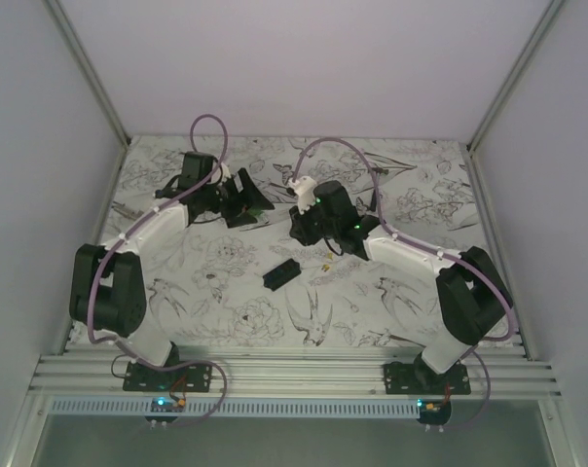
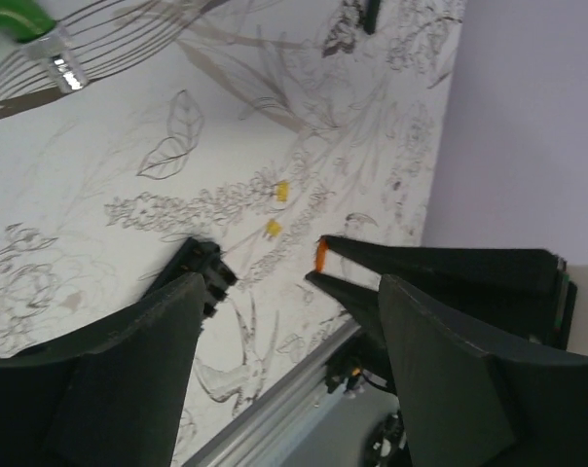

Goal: Snap on the fuse box
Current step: Pick up the fuse from the center of the board, then install the fuse at the fuse box base.

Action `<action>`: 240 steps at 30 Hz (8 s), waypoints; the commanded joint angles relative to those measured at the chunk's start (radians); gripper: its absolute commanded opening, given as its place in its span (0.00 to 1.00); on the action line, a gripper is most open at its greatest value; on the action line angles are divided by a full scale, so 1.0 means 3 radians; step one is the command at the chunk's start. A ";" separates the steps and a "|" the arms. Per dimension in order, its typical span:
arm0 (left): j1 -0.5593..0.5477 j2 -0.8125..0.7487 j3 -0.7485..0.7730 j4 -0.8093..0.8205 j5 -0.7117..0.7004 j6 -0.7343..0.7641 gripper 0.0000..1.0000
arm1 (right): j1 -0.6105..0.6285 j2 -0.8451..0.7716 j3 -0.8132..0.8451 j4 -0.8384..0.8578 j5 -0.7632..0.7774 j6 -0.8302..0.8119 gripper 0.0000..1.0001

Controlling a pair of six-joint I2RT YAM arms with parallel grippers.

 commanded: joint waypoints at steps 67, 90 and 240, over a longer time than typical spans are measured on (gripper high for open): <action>0.0039 -0.0171 0.0174 -0.0086 0.0460 -0.0467 0.00 | -0.0034 0.0260 0.0288 0.1490 -0.0689 0.0501 0.37; -0.0355 -0.0912 0.0226 0.1240 -0.1394 -0.0979 0.00 | -0.0376 0.0006 -0.0099 0.3786 -0.0300 0.3424 0.54; 0.0471 -0.1235 -0.1696 -0.0364 -0.0655 0.0311 1.00 | 0.0876 0.0919 0.0920 -0.1283 0.1148 0.0497 0.00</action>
